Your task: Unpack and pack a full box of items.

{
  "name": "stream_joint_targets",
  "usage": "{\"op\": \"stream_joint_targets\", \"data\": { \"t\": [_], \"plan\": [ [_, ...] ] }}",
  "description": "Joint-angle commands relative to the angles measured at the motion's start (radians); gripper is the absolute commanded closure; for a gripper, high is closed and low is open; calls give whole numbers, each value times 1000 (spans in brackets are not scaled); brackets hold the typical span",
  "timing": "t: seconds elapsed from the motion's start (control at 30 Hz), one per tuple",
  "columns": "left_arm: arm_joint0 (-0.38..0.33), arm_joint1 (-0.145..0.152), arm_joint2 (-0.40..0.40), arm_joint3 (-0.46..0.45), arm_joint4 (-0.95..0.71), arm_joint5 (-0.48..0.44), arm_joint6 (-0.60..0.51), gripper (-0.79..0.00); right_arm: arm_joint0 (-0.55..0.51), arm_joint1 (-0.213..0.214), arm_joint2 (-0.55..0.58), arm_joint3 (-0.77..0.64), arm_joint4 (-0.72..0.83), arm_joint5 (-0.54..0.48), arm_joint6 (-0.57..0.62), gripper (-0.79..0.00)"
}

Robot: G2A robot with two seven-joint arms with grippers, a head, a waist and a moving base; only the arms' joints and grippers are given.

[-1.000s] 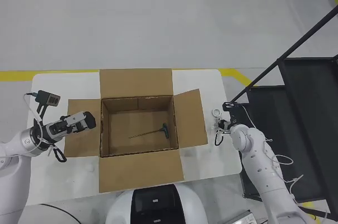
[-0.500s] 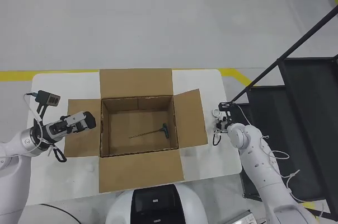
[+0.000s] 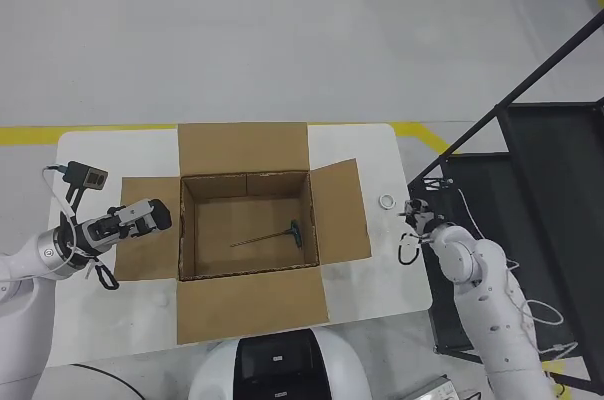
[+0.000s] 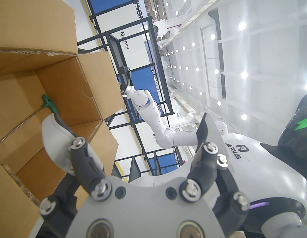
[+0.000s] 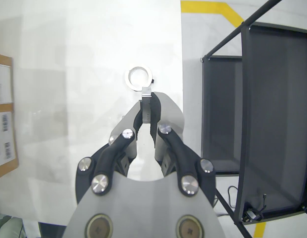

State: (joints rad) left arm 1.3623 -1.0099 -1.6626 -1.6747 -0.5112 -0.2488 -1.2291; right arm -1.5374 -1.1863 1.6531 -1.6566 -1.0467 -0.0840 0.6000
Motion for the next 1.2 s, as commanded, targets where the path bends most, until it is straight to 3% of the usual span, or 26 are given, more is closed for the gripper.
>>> {"op": "stream_joint_targets", "data": {
  "t": [0.0,0.27,0.43,0.63,0.83,0.87,0.9,0.93,1.07,1.17],
  "plan": [
    [0,0,0,0,0,0,0,-785,-74,3,41,-114,43,-33,-10,0],
    [0,0,0,0,0,0,0,-785,-295,5,108,-496,155,-186,-97,0],
    [0,0,0,0,0,0,0,-785,-340,7,30,-635,90,-251,-73,0],
    [0,0,0,0,0,0,0,-785,-210,-1,-270,-584,-103,-207,44,0],
    [0,0,0,0,0,0,0,-785,-1,-32,-507,-413,-168,-64,120,0],
    [0,0,0,0,0,0,0,-785,29,-38,-532,-388,-166,-39,129,-163],
    [0,0,0,0,0,0,0,-785,55,-43,-552,-366,-161,-17,140,-616],
    [0,0,0,0,0,0,0,-785,77,-48,-568,-350,-158,-2,150,-785],
    [0,0,0,0,0,0,0,-785,110,-53,-566,-334,-123,23,163,-785],
    [0,0,0,0,0,0,0,-785,70,-42,-489,-379,-85,2,146,-785]
  ]
}}
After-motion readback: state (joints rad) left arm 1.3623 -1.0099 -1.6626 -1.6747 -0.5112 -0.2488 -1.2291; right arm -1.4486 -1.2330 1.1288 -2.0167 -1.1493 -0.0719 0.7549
